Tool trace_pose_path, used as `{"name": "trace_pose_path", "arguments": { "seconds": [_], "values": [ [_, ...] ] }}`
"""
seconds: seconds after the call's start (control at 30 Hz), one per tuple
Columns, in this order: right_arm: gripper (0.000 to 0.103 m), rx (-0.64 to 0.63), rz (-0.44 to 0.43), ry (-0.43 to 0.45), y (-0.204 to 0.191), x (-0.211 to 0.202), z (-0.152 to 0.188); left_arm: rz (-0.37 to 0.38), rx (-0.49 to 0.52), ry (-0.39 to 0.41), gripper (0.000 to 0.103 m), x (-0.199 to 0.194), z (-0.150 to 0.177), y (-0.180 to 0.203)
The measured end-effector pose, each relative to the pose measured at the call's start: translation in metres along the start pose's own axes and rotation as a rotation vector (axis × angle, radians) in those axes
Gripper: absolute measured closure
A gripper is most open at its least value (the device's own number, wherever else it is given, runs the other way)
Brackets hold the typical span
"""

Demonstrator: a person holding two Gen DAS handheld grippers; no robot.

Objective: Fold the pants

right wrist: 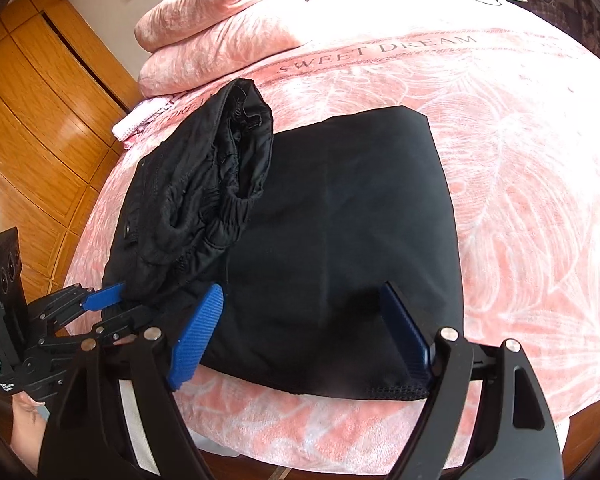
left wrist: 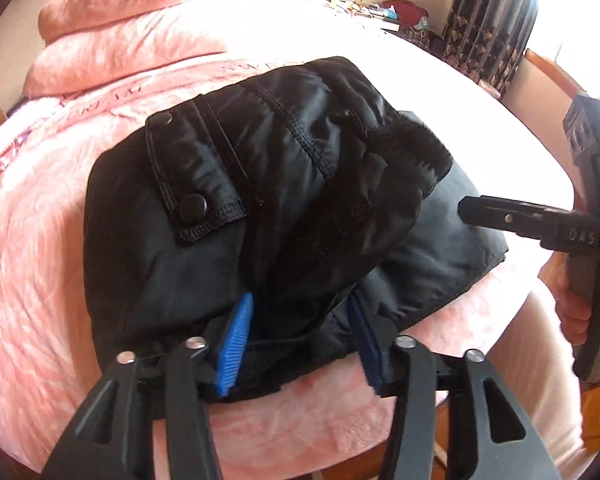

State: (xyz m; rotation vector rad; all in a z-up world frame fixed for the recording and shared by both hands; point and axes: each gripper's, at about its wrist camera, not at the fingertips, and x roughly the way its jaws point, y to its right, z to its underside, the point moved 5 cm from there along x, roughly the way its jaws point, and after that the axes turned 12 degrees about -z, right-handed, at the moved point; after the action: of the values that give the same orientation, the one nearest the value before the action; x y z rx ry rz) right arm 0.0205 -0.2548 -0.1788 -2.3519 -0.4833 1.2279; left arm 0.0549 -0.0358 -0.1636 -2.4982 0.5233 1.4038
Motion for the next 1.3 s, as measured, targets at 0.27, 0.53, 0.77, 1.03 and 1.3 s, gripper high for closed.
{"name": "trace_pose_path", "arguments": {
  "seconds": [0.27, 0.53, 0.77, 1.03, 1.3],
  "values": [
    [0.013, -0.046, -0.096, 0.001, -0.028, 0.002, -0.027, -0.073, -0.359, 0.052, 0.006, -0.031, 0.002, -0.083],
    [0.011, -0.054, -0.111, -0.099, -0.036, 0.044, -0.044, -0.122, -0.529, -0.097, 0.006, 0.020, 0.014, -0.115],
    [0.050, -0.109, -0.053, -0.156, -0.029, 0.075, -0.031, -0.104, -0.486, -0.140, 0.003, 0.042, 0.032, -0.104],
    [0.070, -0.085, -0.095, -0.128, -0.031, 0.066, -0.031, -0.065, -0.516, -0.131, 0.004, 0.044, 0.036, -0.104],
    [0.073, -0.132, -0.202, -0.027, -0.056, 0.015, -0.044, -0.043, -0.555, -0.058, 0.004, 0.014, 0.032, -0.109]
  ]
}}
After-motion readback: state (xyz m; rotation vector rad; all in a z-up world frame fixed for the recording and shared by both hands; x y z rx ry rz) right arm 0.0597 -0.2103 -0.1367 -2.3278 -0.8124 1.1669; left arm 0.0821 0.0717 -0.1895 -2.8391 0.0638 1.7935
